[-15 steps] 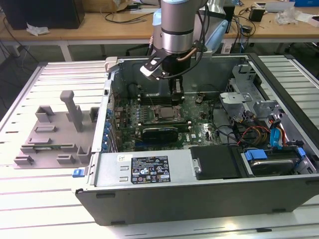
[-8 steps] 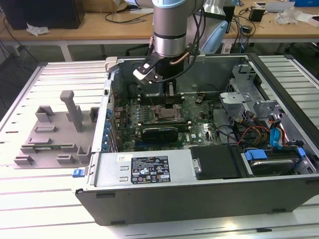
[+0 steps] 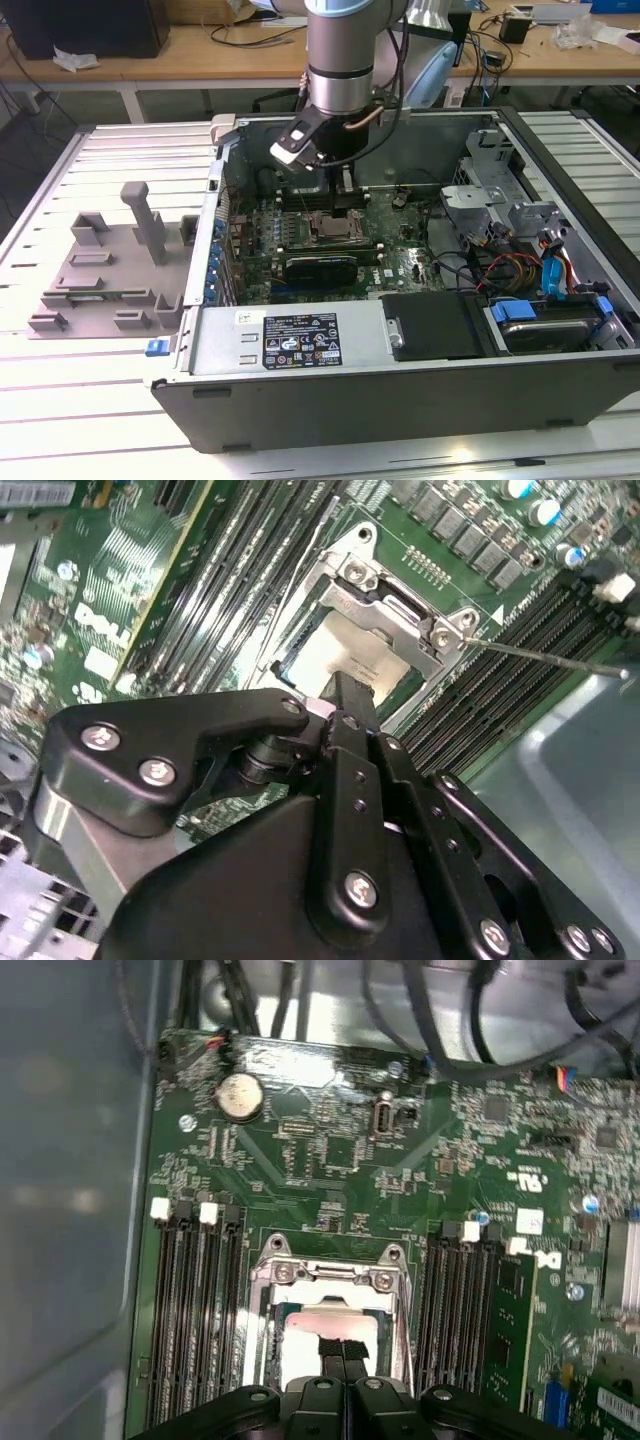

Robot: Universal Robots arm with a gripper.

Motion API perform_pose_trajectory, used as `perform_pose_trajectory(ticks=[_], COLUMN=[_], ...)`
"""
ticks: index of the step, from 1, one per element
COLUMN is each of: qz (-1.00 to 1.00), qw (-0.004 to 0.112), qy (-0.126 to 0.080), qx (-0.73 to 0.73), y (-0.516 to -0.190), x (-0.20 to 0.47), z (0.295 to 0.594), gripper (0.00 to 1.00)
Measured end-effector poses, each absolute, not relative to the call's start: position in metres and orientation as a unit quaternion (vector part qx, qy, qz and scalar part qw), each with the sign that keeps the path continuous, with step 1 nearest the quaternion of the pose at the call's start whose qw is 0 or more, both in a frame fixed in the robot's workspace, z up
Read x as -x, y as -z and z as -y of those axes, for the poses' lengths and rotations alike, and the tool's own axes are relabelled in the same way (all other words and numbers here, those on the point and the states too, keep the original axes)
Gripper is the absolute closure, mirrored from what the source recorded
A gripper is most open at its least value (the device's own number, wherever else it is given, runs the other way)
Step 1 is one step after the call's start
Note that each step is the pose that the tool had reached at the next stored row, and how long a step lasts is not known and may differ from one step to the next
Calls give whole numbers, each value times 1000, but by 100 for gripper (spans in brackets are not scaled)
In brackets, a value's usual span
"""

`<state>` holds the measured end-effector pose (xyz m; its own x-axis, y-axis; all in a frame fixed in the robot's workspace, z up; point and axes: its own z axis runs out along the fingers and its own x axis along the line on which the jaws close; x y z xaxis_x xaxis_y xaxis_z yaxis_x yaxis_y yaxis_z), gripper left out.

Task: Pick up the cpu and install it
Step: 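Close the cpu cover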

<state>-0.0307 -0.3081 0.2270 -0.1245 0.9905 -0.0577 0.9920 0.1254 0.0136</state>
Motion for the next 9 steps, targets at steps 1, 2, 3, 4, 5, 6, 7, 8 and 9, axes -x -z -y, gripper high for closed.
perform_pose_trajectory(ticks=[1,2,3,4,5,6,7,8,9], qz=[-760,-766,-772,-782,-787,-797,-807,-817,-828], qw=[26,26,27,27,27,27,27,27,28], qy=[14,13,13,13,12,12,12,11,11], qx=[-649,-642,-634,-623,-616,-604,-590,-576,-560], y=[-227,-227,-227,-227,-227,-227,-227,-227,-227], x=[31,31,31,31,31,31,31,31,31], z=[308,308,308,308,308,308,308,308,308], gripper=[89,89,89,89,89,89,89,89,89])
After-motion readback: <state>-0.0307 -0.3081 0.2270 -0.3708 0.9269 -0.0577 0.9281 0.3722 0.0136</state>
